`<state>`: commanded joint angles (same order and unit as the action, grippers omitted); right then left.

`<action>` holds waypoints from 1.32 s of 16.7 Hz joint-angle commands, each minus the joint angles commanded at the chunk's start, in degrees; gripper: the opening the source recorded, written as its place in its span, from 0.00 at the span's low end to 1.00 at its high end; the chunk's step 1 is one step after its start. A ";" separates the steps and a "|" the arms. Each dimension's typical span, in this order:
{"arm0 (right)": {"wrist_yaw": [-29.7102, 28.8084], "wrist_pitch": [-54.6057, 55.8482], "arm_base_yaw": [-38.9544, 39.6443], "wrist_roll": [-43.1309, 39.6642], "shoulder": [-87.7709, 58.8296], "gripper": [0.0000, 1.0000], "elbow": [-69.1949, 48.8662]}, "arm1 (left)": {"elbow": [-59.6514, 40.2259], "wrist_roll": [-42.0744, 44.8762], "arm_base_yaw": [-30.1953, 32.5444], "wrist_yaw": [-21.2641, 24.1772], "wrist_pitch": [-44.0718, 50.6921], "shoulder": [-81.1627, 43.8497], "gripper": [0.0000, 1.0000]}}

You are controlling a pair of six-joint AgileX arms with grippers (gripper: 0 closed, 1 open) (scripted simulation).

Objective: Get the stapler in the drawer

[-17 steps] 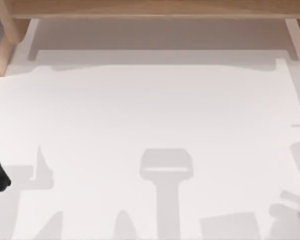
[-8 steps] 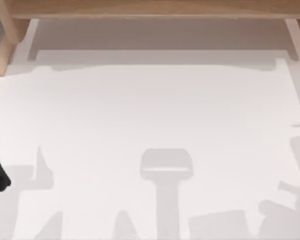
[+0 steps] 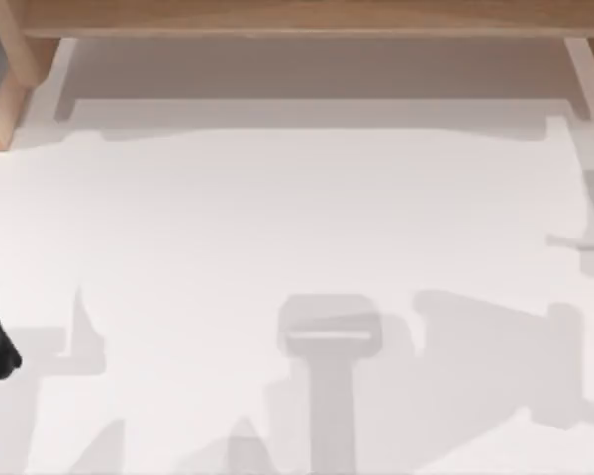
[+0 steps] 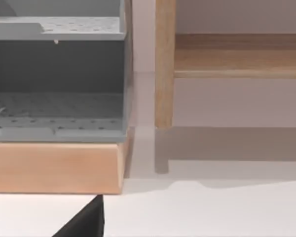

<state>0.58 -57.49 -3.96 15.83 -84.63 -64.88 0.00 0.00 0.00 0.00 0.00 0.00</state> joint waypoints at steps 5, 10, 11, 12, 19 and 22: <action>0.37 -6.09 -7.37 -12.89 -17.85 0.00 -31.11 | 0.00 0.00 0.00 0.00 0.00 0.00 1.00; 1.31 -11.21 -13.96 -25.31 -38.47 0.00 -56.31 | 0.00 0.00 0.00 0.00 0.00 0.00 1.00; 1.62 -12.23 -15.08 -27.51 -42.46 0.00 -59.70 | 0.00 0.00 0.00 0.00 0.00 0.00 1.00; 1.95 -13.30 -16.13 -29.56 -46.27 0.00 -62.52 | 0.00 0.00 0.00 0.00 0.00 0.00 1.00; 3.81 -19.47 -19.49 -37.79 -60.87 0.00 -70.00 | 0.00 0.00 0.00 0.00 0.00 0.00 1.00; 3.82 -19.68 -19.58 -37.91 -61.02 0.00 -70.01 | 0.00 0.00 0.00 0.00 0.00 0.00 1.00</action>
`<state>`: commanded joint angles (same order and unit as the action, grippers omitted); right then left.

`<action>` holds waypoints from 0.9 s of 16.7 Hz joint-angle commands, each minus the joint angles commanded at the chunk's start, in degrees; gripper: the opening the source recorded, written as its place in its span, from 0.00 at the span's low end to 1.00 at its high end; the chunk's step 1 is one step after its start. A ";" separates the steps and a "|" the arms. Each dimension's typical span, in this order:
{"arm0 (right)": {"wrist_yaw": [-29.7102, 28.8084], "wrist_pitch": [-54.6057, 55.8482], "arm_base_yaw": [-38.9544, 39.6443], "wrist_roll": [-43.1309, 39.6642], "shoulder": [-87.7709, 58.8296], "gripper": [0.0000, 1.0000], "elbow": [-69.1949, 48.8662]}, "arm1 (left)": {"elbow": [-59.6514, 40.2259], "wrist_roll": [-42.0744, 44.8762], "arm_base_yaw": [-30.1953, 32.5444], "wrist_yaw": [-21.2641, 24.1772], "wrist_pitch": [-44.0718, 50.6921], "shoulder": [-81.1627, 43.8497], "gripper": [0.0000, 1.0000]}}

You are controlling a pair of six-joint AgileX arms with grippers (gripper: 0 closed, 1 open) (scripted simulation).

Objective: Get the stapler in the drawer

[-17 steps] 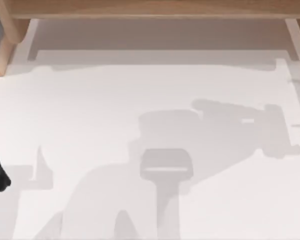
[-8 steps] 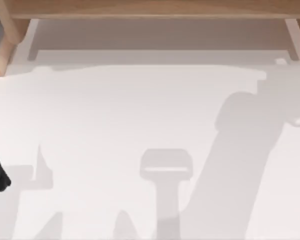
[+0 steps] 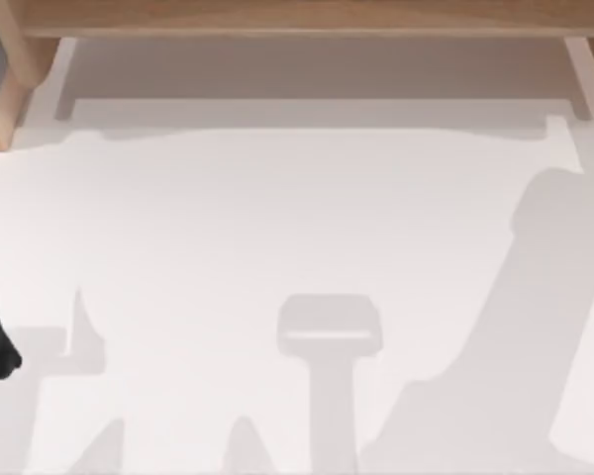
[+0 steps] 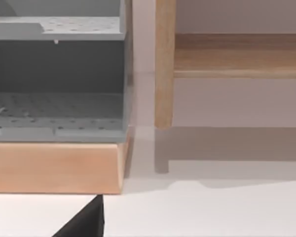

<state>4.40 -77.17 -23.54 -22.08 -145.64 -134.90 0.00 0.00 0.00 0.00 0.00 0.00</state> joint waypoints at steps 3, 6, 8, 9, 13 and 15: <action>0.04 0.16 0.34 0.23 0.04 0.00 -0.03 | 0.00 0.00 0.00 0.00 0.00 0.00 1.00; 2.52 0.35 0.19 3.13 3.72 0.00 -2.04 | 0.00 0.00 0.00 0.00 0.00 0.00 1.00; 4.55 -0.03 -0.07 6.35 7.84 0.00 -3.43 | 0.00 0.00 0.00 0.00 0.00 0.00 1.00; 5.36 -0.19 -0.10 7.93 9.75 0.00 -4.00 | 0.00 0.00 0.00 0.00 0.00 0.00 1.00; 6.30 -0.58 -0.06 11.78 13.25 0.00 -4.26 | 0.00 0.00 0.00 0.00 0.00 0.00 1.00; 5.23 -0.30 -0.16 11.15 11.66 0.00 -2.78 | 0.00 0.00 0.00 0.00 0.00 0.00 1.00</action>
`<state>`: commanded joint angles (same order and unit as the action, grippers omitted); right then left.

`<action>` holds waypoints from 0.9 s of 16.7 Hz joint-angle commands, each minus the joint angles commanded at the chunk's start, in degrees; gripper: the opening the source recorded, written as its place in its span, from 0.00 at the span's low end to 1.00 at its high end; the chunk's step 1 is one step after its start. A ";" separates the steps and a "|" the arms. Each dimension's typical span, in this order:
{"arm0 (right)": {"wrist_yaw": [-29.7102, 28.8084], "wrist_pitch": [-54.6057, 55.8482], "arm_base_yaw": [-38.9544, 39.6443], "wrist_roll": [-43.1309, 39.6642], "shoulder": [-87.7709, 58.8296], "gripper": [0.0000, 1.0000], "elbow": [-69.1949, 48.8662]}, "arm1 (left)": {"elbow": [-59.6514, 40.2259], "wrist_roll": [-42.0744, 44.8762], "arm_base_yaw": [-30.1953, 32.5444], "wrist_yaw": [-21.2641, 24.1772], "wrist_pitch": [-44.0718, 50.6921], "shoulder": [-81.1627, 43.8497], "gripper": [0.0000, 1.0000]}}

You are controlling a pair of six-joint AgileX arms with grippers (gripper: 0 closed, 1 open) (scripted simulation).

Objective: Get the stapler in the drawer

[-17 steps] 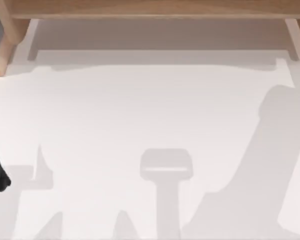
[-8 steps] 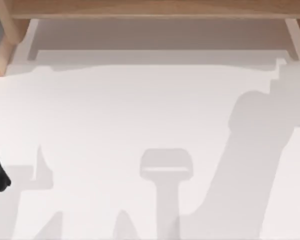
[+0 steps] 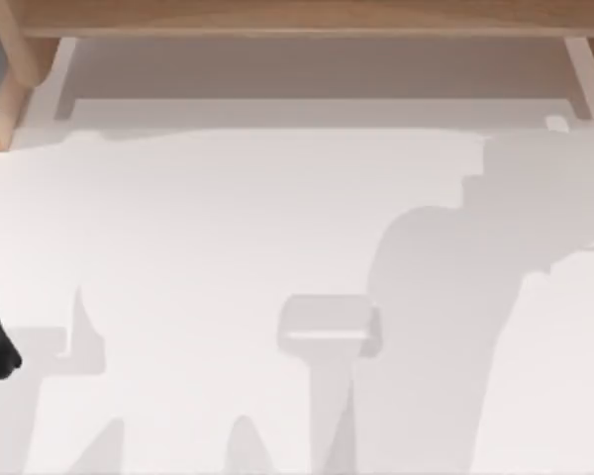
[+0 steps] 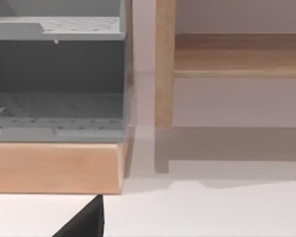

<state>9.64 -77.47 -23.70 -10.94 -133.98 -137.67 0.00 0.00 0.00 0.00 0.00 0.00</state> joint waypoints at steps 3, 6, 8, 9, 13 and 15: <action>-2.14 1.58 0.30 -3.83 -5.00 0.00 2.30 | 0.00 0.00 0.00 0.00 0.00 0.00 1.00; -4.10 2.90 0.60 -8.87 -10.03 0.00 3.86 | 0.00 0.00 0.00 0.00 0.00 0.00 1.00; -5.12 2.66 0.32 -10.85 -11.53 0.00 4.92 | 0.00 0.00 0.00 0.00 0.00 0.00 1.00; -5.24 2.58 0.27 -11.04 -11.64 0.00 5.06 | 0.00 0.00 0.00 0.00 0.00 0.00 1.00; -5.24 2.58 0.27 -11.04 -11.64 0.08 5.06 | 0.00 0.00 0.00 0.00 0.00 0.00 1.00; -5.24 2.58 0.27 -11.04 -11.64 0.23 5.06 | 0.00 0.00 0.00 0.00 0.00 0.00 1.00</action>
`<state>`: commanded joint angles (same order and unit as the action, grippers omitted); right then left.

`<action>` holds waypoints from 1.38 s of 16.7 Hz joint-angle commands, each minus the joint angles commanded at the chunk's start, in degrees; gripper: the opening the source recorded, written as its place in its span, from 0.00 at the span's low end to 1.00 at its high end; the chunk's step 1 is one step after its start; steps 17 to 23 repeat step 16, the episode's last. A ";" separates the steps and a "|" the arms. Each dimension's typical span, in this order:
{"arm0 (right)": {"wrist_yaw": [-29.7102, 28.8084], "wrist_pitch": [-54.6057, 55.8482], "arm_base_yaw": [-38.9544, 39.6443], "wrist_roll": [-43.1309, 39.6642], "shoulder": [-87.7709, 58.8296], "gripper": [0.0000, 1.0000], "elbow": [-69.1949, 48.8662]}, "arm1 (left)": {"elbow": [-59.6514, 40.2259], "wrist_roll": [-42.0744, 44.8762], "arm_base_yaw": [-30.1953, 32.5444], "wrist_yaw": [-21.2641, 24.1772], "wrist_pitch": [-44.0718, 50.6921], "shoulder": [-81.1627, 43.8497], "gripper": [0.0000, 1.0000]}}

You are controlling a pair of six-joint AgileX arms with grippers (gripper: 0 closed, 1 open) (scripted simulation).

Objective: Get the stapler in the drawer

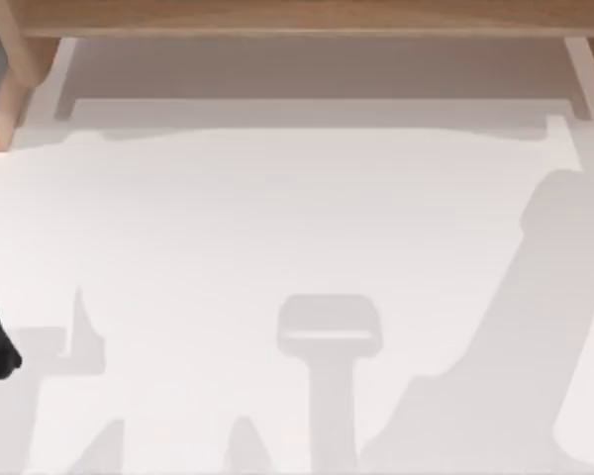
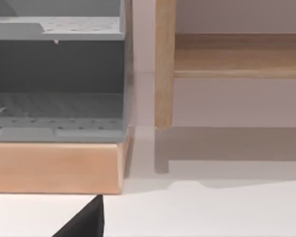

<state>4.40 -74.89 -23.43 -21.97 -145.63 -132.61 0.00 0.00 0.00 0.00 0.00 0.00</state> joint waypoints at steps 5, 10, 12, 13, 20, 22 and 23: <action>0.00 0.00 0.00 0.00 0.00 0.60 0.00 | 0.00 0.00 0.00 0.00 0.00 0.00 1.00; 0.00 0.00 0.00 0.00 0.00 0.98 0.00 | 0.00 0.00 0.00 0.00 0.00 0.00 1.00; 0.00 0.00 0.00 0.00 0.00 1.00 0.00 | 0.00 0.00 0.00 0.00 0.00 0.00 1.00; 0.00 0.00 0.00 0.00 0.00 1.00 0.00 | 0.00 0.00 0.00 0.00 0.00 0.00 1.00; 0.00 0.00 0.00 0.00 0.00 1.00 0.00 | 0.00 0.00 0.00 0.00 0.00 0.00 1.00; 0.00 0.00 0.00 0.00 0.00 1.00 0.00 | 0.00 0.00 0.00 0.00 0.00 0.00 1.00; 0.00 0.00 0.00 0.00 0.00 1.00 0.00 | 0.00 0.00 0.00 0.00 0.00 0.00 1.00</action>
